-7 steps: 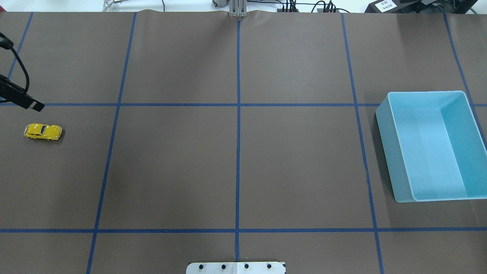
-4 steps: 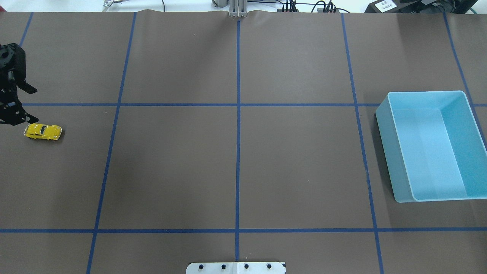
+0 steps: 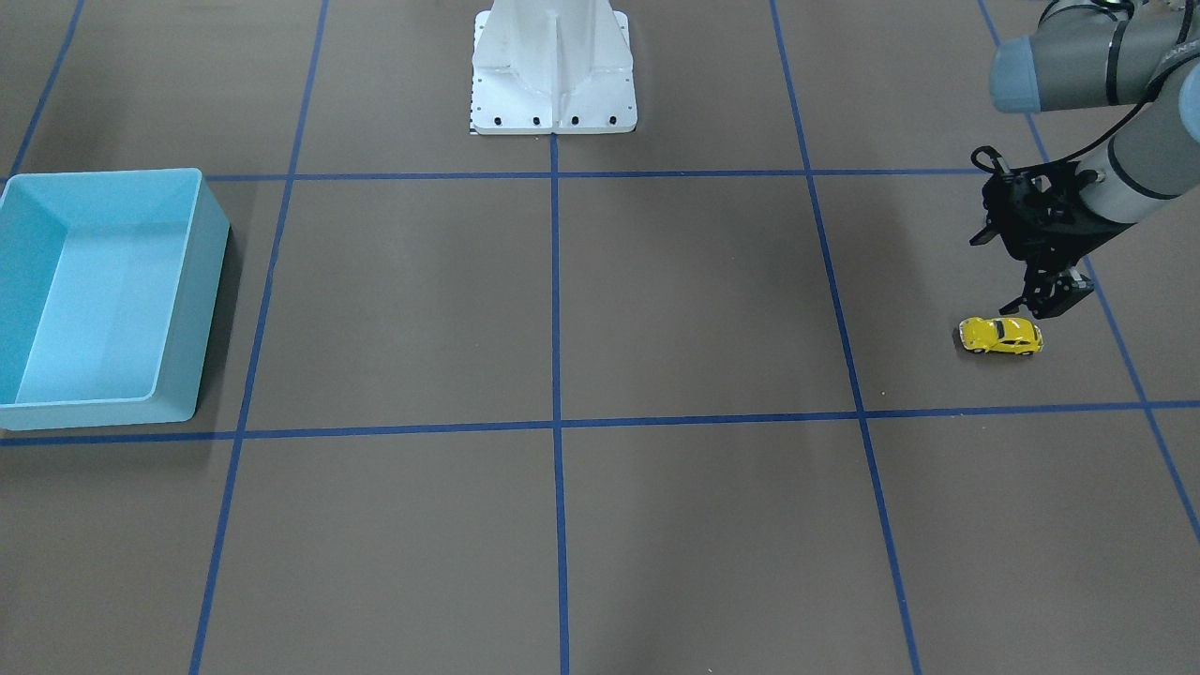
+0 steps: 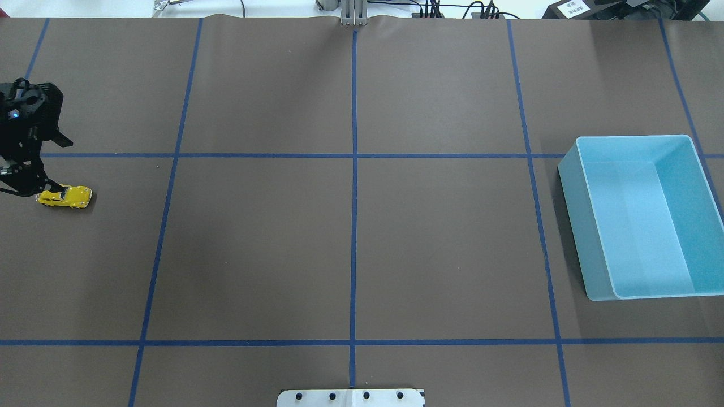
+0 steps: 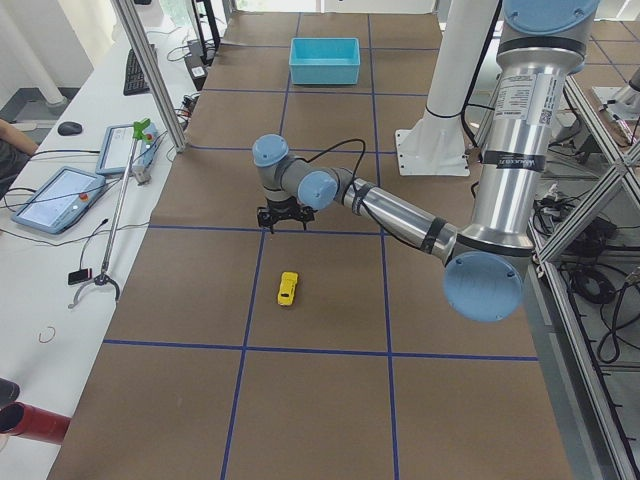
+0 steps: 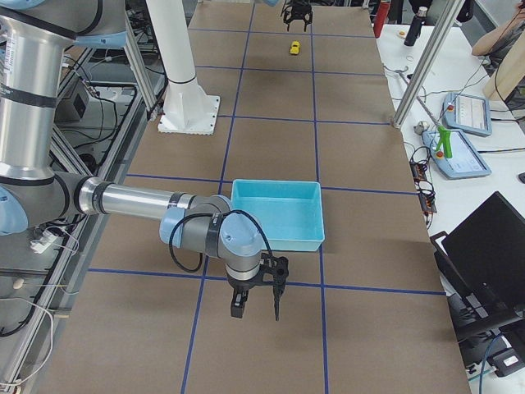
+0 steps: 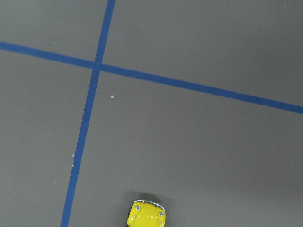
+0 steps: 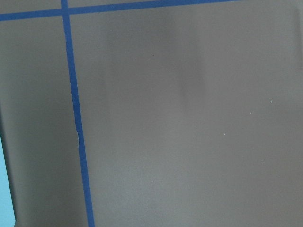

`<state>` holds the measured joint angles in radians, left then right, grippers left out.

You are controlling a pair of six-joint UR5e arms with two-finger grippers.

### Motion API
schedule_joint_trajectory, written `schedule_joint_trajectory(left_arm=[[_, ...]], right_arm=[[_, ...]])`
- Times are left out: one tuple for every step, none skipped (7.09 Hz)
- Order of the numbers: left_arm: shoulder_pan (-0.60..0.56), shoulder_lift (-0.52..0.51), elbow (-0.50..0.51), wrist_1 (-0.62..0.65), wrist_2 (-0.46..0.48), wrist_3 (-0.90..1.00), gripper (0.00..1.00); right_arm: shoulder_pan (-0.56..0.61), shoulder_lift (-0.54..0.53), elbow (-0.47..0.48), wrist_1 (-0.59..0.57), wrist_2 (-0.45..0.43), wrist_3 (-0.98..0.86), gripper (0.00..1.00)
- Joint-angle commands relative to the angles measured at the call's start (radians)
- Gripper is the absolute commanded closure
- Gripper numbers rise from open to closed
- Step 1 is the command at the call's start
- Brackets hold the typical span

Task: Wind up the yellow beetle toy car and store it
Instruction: 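Lower the left gripper onto the yellow beetle toy car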

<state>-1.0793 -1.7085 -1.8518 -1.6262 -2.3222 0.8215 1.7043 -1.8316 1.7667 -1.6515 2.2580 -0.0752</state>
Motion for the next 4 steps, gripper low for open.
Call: schedule_joint_trajectory(left_arm=[[0.022, 0.009, 0.02, -0.037, 0.004, 0.099, 0.0], [0.024, 0.01, 0.105, -0.143, 0.004, 0.125, 0.0], [0.022, 0.018, 0.159, -0.218, 0.004, 0.148, 0.0], [0.025, 0.052, 0.172, -0.222, 0.004, 0.145, 0.01]], right_arm=[[0.0, -0.002, -0.006, -0.001, 0.0, 0.0, 0.0], [0.0, -0.002, -0.006, -0.002, 0.0, 0.0, 0.0], [0.0, -0.002, -0.006, -0.002, 0.0, 0.0, 0.0], [0.0, -0.002, -0.006, -0.002, 0.0, 0.0, 0.0]])
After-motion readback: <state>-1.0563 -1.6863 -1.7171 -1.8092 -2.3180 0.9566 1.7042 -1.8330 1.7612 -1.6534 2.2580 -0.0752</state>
